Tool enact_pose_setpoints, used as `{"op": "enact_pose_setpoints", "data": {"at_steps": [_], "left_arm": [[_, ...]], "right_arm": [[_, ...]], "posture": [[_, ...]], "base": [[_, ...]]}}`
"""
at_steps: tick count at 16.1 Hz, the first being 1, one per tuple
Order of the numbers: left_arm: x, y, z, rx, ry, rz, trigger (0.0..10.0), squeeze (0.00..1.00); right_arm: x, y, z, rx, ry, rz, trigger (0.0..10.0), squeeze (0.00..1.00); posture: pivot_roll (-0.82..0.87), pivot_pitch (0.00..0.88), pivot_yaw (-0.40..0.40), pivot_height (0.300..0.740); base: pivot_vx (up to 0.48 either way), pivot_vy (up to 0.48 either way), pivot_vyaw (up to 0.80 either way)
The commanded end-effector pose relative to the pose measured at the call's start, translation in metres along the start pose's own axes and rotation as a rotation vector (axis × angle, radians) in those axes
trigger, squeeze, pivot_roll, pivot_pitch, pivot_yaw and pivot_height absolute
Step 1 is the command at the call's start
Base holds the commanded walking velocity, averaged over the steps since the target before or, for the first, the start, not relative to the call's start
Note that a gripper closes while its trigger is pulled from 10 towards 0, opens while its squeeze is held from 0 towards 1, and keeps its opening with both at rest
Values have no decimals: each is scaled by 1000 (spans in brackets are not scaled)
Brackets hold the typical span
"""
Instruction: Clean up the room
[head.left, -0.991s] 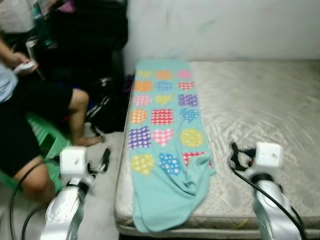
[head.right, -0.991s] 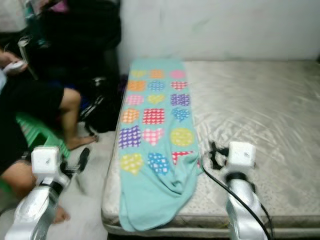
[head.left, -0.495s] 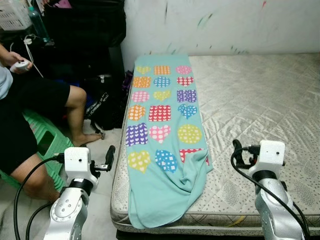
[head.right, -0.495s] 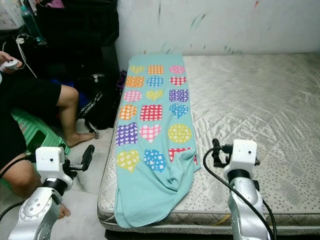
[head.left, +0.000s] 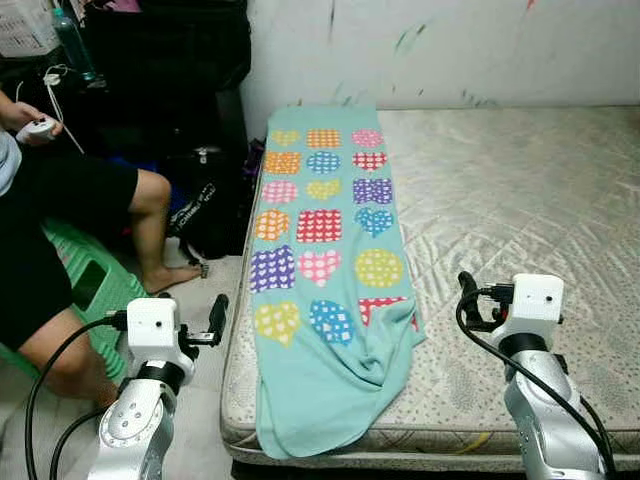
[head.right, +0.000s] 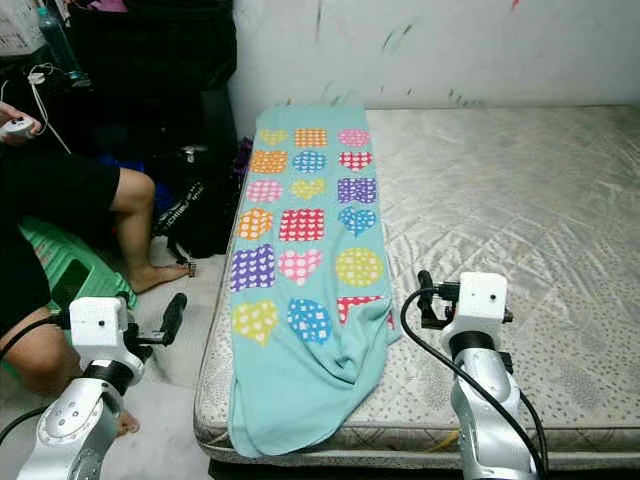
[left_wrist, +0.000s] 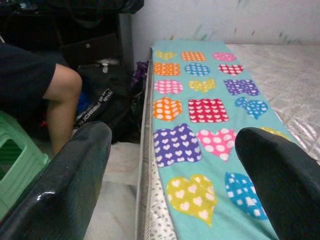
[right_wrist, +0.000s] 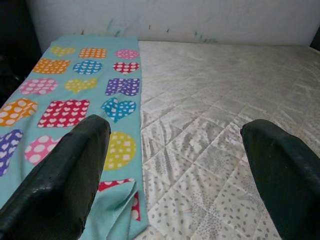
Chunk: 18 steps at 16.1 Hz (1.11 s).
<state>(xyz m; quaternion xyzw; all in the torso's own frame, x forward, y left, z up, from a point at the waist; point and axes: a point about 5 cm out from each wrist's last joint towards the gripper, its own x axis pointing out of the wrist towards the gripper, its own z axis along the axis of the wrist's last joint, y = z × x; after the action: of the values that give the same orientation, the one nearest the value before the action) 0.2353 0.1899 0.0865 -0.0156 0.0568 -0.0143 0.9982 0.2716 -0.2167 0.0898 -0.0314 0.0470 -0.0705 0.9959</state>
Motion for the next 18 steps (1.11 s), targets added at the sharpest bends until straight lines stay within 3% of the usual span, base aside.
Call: {"op": "enact_pose_setpoints", "data": {"at_steps": [1,12,14,18], "left_arm": [[0,3,0,12,-1,8,10000,0],[-1,1,0,17,1,7,10000,0],[-1,1,0,17,3,8,10000,0],[-3,7,-10,-10,44,29,10000,0]], "right_arm": [[2,0,1,8,-1,-1,10000,0],[1,3,0,9,11,5,10000,0],[0,4,-1,-30,22,13,10000,0],[-3,6,-7,-32,46,20,10000,0]], "posture": [[-104,0,27,740],[-100,0,28,740],[-100,0,28,740],[-106,0,30,740]], "base": [[0,0,0],[0,0,0],[0,0,0],[0,0,0]]}}
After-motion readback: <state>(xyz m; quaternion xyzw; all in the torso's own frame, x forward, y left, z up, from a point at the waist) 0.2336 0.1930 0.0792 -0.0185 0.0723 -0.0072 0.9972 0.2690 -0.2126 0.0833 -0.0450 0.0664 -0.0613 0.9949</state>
